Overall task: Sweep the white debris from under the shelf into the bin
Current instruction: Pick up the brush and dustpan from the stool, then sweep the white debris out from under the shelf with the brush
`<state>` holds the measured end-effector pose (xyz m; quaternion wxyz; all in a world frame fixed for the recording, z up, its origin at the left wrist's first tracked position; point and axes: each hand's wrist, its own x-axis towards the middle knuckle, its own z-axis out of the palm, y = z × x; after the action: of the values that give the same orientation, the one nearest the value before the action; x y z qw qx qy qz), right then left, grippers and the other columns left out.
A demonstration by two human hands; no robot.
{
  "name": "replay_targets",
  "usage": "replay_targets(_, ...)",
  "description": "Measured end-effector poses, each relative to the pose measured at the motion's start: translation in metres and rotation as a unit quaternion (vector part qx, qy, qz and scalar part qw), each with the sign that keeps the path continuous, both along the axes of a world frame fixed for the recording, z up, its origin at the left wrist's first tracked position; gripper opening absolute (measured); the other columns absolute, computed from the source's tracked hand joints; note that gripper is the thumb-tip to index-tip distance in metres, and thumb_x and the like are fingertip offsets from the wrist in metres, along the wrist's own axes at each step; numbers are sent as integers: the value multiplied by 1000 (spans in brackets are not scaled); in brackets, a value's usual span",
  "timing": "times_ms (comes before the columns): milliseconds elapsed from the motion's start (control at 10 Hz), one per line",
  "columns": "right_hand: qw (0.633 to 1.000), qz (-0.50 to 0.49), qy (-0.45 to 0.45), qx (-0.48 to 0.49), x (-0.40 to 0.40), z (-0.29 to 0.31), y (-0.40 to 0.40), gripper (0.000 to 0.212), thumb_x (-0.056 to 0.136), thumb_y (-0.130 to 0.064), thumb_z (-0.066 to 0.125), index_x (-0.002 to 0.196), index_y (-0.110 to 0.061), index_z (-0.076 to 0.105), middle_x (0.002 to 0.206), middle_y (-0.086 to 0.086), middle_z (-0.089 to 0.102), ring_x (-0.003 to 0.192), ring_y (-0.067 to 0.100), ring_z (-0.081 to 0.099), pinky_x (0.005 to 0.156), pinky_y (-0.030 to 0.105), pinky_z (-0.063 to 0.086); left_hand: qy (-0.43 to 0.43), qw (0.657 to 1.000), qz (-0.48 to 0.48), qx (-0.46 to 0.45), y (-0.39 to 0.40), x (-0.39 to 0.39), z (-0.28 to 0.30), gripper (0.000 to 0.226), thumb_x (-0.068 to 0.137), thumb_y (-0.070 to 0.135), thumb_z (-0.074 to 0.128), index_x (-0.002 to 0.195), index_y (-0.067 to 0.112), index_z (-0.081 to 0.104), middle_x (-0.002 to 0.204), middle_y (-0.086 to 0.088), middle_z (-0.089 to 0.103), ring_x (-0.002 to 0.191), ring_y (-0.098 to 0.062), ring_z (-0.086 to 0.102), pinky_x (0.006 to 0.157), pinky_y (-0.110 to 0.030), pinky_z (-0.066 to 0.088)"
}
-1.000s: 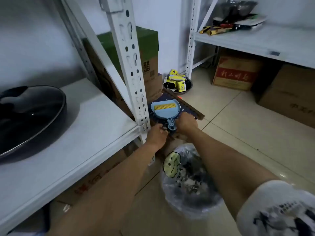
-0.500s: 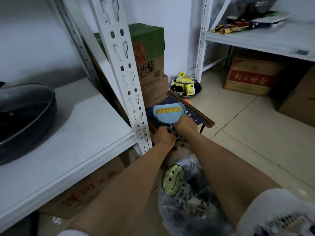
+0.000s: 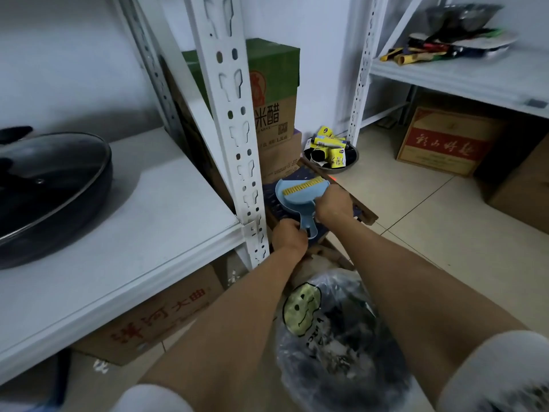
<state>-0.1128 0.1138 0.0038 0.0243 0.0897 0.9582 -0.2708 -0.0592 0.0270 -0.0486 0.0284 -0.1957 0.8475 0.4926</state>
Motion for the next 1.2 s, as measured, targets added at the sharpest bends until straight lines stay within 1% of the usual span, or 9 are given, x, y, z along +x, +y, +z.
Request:
replay_targets(200,996,-34,62,-45,30,35,0,23,95,-8,50,109,4,63,116,24,65,108,39,62,85,40,50,13,997,-59,41,-11,22,20,36,86,5,56,67,34,47,87,-14,62,84,-30,61,91,-55,54)
replay_targets(300,996,-20,81,-25,46,47,0,22,95,-9,52,110,2,64,115,23,65,108,38,62,84,39,51,1,994,-93,54,-14,49,49,35,91,10,56,67,31,44,88,-14,59,81,-26,57,90,-56,52)
replay_targets(400,996,-7,94,6,72,64,0,20,92,-7,53,106,1,65,110,23,67,102,38,64,81,40,52,-19,991,-111,74,-21,76,76,21,94,11,55,79,25,52,96,-13,57,84,-25,57,84,-43,53)
replay_targets(500,993,8,102,55,101,81,6,18,92,-6,54,105,2,65,109,23,66,101,37,63,81,40,53,-28,992,-107,66,-35,104,95,27,95,14,56,121,13,54,110,-10,57,93,-29,63,85,-39,53)
replay_targets(600,989,29,108,100,130,98,12,22,94,-8,51,109,2,63,112,23,64,106,38,61,86,40,51,-15,996,-88,12,-58,140,113,36,93,13,58,128,5,53,124,-16,60,102,-35,65,96,-46,54)
replay_targets(800,982,107,82,133,195,125,4,24,93,-15,53,106,4,60,110,24,64,103,40,62,80,41,52,-10,999,-50,3,-117,240,135,27,91,6,52,118,6,57,97,-9,60,86,-25,59,71,-35,57)
replay_targets(900,972,177,53,147,229,130,-12,17,93,-12,55,79,-2,50,85,22,61,88,38,62,65,36,45,-12,1000,-6,19,-153,292,136,30,84,12,59,114,15,58,108,-15,66,96,-31,64,93,-51,55)
replay_targets(1100,934,297,72,183,314,123,-84,23,92,-12,54,107,5,59,108,24,65,103,37,63,80,39,50,-9,997,51,-61,-218,398,145,29,92,13,57,120,6,58,119,-15,65,110,-34,62,99,-46,51)
replay_targets(1200,920,344,67,177,360,121,-127,21,91,-6,51,106,7,58,110,26,64,105,37,61,86,40,50,3,992,102,-70,-250,445,147,19,91,5,57,108,8,63,113,-23,68,106,-41,64,94,-48,53)
